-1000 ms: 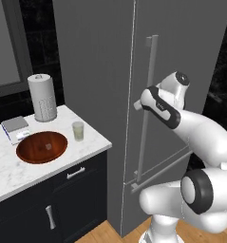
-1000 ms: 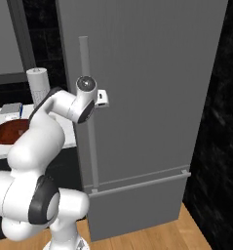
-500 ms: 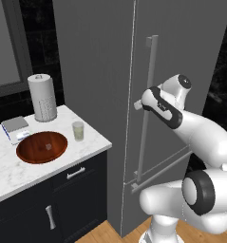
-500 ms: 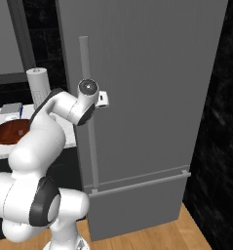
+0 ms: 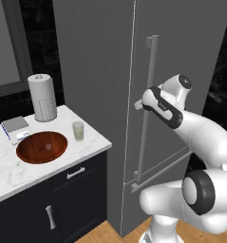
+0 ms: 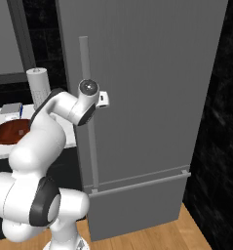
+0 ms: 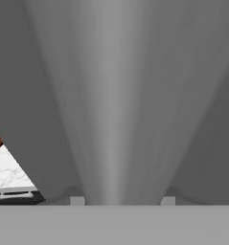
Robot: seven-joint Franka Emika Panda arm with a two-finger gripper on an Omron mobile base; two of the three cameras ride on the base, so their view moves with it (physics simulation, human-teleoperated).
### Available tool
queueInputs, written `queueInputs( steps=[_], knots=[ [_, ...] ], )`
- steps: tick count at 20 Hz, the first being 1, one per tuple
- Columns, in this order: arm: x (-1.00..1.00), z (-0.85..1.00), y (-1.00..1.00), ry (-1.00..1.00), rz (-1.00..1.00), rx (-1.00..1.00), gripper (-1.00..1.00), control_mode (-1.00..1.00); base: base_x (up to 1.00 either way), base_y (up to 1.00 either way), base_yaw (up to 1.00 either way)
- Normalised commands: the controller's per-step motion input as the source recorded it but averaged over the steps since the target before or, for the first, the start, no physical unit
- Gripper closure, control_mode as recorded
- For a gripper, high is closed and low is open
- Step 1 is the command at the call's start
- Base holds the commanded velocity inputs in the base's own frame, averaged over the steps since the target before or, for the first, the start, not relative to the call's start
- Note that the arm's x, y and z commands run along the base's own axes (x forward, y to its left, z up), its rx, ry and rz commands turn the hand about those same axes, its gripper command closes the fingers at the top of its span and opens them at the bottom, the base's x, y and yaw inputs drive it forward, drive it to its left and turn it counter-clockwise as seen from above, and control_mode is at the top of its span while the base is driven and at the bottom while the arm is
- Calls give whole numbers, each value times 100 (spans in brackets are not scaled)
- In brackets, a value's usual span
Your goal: Grab a lemon wedge from the fridge and one ice cube from the ice bowl, and put them in the glass of lemonade.
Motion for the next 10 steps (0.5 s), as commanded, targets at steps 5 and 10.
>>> queueInputs(
  steps=[5, 10],
  knots=[
    [0, 0, 0, -4, 0, 0, 100, -100, 0, 0, 0],
    [0, 0, -27, -10, 0, 0, 100, -100, 0, 0, 0]
  ],
)
